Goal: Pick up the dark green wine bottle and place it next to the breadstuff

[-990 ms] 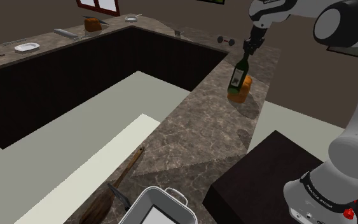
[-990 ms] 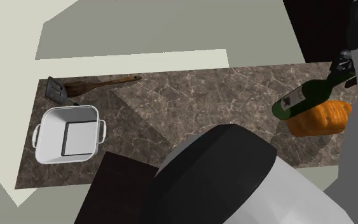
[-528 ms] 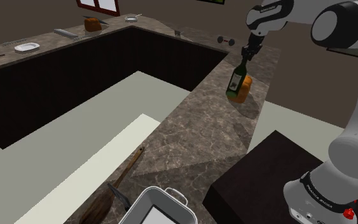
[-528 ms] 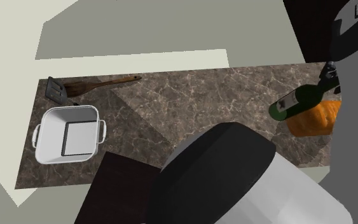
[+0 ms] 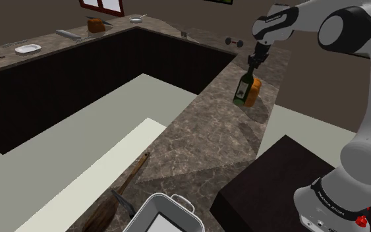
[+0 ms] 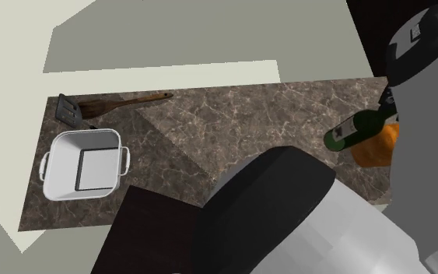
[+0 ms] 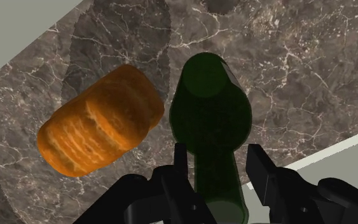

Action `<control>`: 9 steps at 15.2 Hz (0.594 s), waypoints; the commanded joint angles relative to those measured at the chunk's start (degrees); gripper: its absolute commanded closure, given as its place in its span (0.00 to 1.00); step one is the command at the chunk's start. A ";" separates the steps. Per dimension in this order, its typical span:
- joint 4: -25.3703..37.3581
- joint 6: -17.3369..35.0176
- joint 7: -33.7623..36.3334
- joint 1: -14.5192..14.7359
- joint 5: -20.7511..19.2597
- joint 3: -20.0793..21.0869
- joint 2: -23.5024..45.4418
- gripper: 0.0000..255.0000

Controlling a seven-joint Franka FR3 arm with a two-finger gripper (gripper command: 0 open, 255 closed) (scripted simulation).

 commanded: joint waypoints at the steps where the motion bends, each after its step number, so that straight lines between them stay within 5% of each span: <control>1: -0.92 1.45 0.05 0.10 0.06 0.06 0.48 1.00; 9: -2.22 5.77 -0.16 -0.01 0.38 0.31 3.50 1.00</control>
